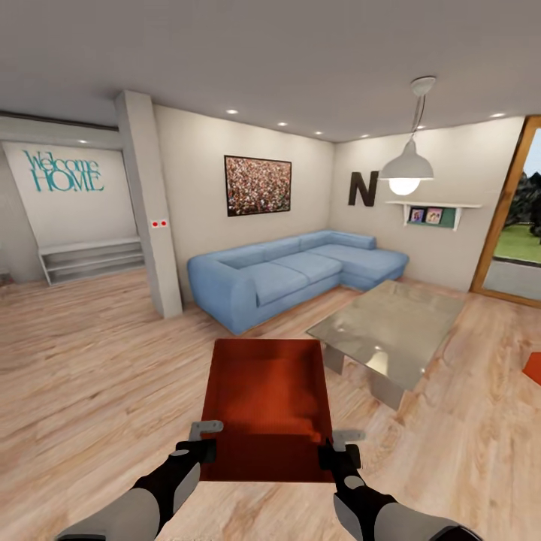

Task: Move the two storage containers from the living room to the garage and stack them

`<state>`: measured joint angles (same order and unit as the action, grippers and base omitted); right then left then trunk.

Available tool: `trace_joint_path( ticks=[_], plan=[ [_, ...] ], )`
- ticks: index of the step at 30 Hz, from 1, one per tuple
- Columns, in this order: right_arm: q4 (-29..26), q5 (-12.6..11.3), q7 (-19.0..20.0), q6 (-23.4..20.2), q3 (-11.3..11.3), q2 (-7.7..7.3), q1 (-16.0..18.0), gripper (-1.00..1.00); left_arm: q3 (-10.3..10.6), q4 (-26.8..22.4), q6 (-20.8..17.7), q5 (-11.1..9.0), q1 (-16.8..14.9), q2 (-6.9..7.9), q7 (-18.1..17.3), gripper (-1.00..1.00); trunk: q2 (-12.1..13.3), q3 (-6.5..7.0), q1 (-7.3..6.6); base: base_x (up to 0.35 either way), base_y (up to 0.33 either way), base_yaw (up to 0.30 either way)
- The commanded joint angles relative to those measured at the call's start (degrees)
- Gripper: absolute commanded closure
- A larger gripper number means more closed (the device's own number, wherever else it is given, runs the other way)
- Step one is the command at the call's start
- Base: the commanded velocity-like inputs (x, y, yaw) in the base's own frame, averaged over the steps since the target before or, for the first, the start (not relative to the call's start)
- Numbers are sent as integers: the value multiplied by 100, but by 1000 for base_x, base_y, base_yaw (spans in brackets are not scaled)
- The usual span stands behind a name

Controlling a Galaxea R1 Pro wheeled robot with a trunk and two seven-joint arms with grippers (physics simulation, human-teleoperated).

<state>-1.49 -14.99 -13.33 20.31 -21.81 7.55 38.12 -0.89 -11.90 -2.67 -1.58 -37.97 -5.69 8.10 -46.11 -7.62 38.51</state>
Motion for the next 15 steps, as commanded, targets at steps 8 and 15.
trace_joint_path(
  ticks=[8,15],
  plan=[
    [-18,5,-21,61,380,1,10,100,-122,3,-31,20,1,31,156,100,-7,15,1,0,0,261],
    [-18,5,-7,61,380,1,11,100,-122,3,-32,22,1,29,156,100,-7,34,1,0,0,261]
  ],
)
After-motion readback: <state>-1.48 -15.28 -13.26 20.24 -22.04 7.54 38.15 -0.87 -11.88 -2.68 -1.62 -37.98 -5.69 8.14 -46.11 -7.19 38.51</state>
